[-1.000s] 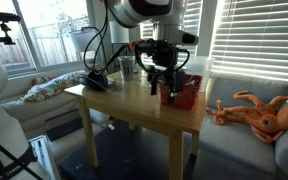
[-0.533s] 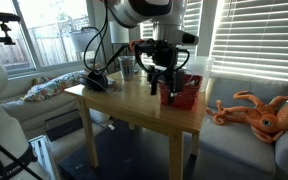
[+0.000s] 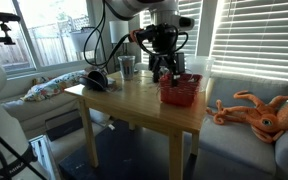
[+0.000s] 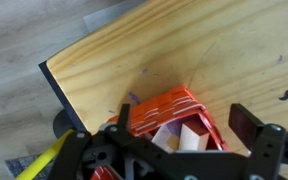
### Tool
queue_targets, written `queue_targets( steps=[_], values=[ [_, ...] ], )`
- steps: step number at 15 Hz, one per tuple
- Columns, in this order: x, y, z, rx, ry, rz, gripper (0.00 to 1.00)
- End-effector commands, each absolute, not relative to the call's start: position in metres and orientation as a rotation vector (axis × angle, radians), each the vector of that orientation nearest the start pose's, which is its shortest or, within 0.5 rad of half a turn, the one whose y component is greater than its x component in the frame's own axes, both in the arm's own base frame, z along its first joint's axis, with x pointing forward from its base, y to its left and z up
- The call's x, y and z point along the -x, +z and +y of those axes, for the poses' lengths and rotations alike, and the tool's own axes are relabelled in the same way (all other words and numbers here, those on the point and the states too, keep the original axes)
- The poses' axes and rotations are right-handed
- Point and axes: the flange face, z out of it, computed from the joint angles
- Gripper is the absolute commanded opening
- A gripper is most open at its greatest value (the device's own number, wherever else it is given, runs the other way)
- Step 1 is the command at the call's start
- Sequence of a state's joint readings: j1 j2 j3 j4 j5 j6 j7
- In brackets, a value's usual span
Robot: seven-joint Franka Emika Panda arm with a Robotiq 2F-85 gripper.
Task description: Pick up the red basket and move it forward on the table
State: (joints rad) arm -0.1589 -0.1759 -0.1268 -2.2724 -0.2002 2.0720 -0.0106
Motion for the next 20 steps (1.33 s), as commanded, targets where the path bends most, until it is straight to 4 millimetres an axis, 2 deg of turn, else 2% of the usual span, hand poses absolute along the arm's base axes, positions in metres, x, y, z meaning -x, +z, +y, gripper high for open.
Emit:
queue_targets(
  steps=[1, 5, 11, 14, 19, 20],
  values=[
    [-0.475, 0.46, -0.119, 3.316, 0.015, 0.239, 1.0],
    [-0.489, 0.473, -0.093, 3.348, -0.033, 0.059, 1.0],
    [-0.496, 0.462, -0.096, 3.34, -0.054, -0.177, 1.0],
    [-0.497, 0.457, -0.1, 3.314, -0.059, -0.274, 0.83],
    [-0.503, 0.447, -0.107, 3.269, -0.086, -0.38, 0.66],
    [-0.504, 0.443, -0.107, 3.262, -0.087, -0.397, 0.56]
  ],
)
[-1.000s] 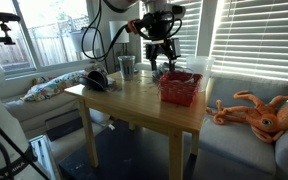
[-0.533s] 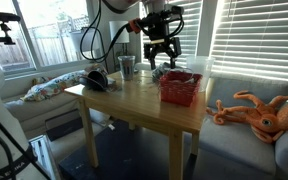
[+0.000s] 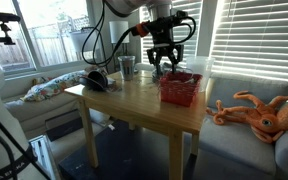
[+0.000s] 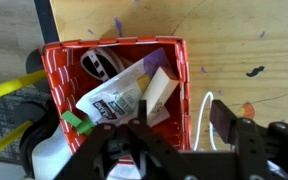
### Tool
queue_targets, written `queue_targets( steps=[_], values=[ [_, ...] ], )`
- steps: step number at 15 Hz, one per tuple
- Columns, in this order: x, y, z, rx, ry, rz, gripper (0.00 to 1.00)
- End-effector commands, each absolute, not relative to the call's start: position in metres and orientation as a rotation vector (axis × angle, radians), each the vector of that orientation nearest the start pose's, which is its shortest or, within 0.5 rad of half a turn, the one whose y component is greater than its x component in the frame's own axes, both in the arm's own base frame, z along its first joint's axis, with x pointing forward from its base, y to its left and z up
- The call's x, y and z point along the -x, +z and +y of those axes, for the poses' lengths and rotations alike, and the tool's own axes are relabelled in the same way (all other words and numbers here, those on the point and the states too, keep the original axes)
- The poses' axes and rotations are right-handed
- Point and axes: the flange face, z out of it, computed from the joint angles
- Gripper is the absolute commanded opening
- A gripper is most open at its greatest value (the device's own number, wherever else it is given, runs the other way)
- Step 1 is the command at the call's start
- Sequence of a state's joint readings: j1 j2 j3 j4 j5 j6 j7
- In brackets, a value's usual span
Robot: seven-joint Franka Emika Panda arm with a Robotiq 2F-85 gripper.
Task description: Pick up the red basket and move it forward on the table
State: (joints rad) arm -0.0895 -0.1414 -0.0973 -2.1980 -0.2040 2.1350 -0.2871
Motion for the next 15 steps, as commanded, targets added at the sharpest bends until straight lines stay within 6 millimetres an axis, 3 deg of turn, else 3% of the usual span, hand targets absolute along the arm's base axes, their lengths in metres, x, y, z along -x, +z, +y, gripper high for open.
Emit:
queue_targets(
  steps=[1, 4, 5, 7, 8, 11, 15],
  values=[
    [-0.506, 0.441, -0.108, 3.256, -0.086, -0.411, 0.58],
    [-0.51, 0.432, -0.108, 3.232, -0.083, -0.445, 0.38],
    [-0.51, 0.429, -0.107, 3.226, -0.081, -0.456, 0.38],
    [-0.513, 0.424, -0.106, 3.216, -0.068, -0.472, 0.21],
    [-0.514, 0.422, -0.106, 3.212, -0.059, -0.476, 0.04],
    [-0.514, 0.42, -0.103, 3.221, -0.023, -0.454, 0.0],
    [-0.508, 0.433, -0.092, 3.26, -0.032, -0.4, 0.05]
  ],
)
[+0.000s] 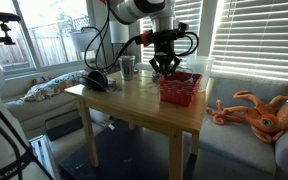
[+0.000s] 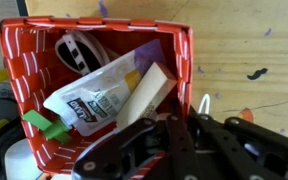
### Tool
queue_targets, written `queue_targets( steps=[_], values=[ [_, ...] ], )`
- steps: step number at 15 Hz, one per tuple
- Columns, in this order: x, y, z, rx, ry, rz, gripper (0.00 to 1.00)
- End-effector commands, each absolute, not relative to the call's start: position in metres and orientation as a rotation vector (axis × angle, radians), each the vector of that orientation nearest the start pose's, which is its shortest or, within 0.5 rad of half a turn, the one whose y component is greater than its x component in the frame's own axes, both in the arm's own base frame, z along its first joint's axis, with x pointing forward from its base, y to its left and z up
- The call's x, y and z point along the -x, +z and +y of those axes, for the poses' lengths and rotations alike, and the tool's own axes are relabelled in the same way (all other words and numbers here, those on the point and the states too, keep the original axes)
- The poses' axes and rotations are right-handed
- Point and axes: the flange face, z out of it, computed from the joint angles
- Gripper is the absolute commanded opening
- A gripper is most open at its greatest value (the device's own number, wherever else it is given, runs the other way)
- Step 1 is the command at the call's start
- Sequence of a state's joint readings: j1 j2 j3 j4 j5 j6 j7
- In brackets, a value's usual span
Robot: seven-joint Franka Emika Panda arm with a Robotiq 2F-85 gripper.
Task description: Pick up the red basket and move it forward on the table
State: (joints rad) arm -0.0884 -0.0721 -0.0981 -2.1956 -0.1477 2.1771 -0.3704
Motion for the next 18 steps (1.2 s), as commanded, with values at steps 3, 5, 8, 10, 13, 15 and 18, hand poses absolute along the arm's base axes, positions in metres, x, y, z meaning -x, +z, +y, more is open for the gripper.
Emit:
queue_targets(
  steps=[3, 5, 8, 10, 13, 15, 18],
  values=[
    [-0.504, 0.447, -0.074, 3.295, -0.065, -0.406, 0.04],
    [-0.502, 0.46, -0.06, 3.345, -0.095, -0.468, 0.04],
    [-0.5, 0.476, -0.033, 3.374, -0.107, -0.612, 0.04],
    [-0.501, 0.486, -0.014, 3.384, -0.146, -0.736, 0.04],
    [-0.503, 0.493, 0.018, 3.363, -0.171, -0.984, 0.04],
    [-0.504, 0.493, 0.036, 3.333, -0.178, -1.09, 0.04],
    [-0.502, 0.495, 0.058, 3.279, -0.24, -1.324, 0.04]
  ],
)
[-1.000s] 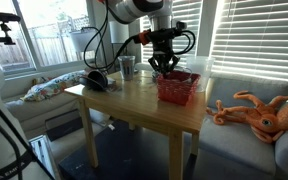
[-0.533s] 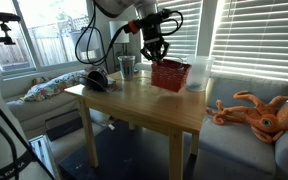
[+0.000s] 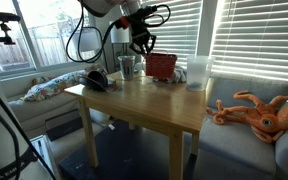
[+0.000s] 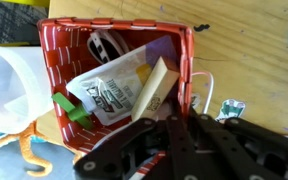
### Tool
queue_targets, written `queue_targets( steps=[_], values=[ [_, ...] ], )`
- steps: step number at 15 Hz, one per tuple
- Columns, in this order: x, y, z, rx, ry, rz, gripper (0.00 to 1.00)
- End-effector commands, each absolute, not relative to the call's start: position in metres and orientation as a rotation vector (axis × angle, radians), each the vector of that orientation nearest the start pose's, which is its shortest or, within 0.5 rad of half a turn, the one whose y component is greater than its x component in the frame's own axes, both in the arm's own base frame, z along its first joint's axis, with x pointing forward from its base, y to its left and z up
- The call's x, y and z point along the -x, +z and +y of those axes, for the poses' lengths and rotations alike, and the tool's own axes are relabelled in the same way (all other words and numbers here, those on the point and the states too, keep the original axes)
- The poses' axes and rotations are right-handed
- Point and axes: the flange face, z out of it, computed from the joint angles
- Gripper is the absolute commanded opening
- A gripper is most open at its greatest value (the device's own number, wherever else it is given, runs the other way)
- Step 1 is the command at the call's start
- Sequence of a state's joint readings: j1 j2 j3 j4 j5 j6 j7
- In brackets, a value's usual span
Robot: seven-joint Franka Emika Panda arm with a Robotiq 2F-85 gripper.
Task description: Pick up the red basket and move it forward on the table
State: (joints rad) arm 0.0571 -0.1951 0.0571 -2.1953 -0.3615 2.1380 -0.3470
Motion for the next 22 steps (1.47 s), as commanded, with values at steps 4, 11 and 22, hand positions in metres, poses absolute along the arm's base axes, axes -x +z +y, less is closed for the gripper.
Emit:
queue_targets(
  steps=[4, 11, 22],
  values=[
    [-0.508, 0.491, 0.068, 3.264, -0.262, -1.389, 0.05],
    [-0.509, 0.495, 0.074, 3.249, -0.304, -1.479, 0.05],
    [-0.531, 0.509, 0.136, 2.768, -0.61, -2.19, 0.03]
  ],
)
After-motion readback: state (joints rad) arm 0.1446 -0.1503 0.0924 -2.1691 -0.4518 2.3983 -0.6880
